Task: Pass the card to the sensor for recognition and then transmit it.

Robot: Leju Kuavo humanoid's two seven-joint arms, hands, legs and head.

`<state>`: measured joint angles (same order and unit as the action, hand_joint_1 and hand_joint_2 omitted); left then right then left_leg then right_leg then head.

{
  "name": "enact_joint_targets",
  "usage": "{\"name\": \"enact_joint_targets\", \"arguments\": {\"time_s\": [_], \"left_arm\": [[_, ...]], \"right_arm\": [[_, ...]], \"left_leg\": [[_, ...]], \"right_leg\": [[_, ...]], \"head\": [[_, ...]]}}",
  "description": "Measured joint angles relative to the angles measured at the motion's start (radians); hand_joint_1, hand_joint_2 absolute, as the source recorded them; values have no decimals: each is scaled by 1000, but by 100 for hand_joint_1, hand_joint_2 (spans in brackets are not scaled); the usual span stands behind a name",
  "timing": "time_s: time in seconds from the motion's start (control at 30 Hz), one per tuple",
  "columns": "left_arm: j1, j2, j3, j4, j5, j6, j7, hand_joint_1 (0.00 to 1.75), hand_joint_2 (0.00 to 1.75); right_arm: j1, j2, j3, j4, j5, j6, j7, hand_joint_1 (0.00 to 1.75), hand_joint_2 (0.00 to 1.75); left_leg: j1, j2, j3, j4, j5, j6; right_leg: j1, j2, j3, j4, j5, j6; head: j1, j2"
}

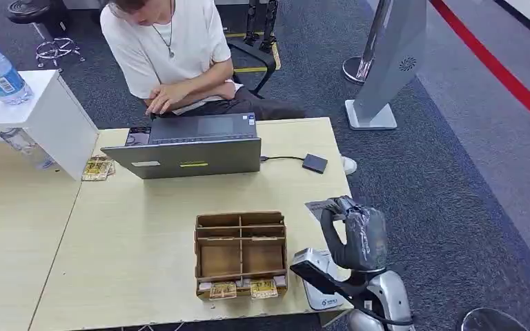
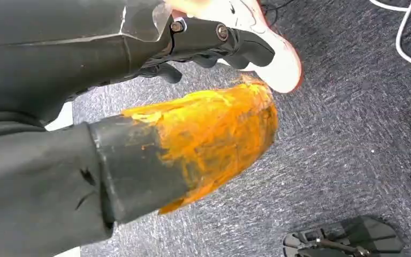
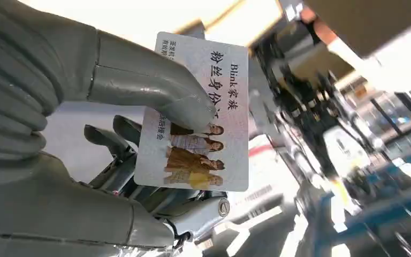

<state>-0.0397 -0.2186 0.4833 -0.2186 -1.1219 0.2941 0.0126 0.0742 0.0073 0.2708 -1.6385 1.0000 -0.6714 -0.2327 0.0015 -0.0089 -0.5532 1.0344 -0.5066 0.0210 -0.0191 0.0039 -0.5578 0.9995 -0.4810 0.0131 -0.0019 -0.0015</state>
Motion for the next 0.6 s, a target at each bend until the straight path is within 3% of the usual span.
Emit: {"name": "enact_joint_targets", "arguments": {"time_s": [0.27,0.6], "left_arm": [[0,0,21,0,0,2,0,0,0],[0,-1,40,0,-3,10,-1,0,0]], "right_arm": [[30,-36,-20,23,-235,107,-39,175,175],[60,-70,-81,50,-515,339,-112,175,175]], "left_leg": [[0,0,0,0,0,0],[0,0,0,0,0,0]], "right_leg": [[0,0,0,0,0,0],[0,0,0,0,0,0]], "head": [[0,0],[0,0]]}}
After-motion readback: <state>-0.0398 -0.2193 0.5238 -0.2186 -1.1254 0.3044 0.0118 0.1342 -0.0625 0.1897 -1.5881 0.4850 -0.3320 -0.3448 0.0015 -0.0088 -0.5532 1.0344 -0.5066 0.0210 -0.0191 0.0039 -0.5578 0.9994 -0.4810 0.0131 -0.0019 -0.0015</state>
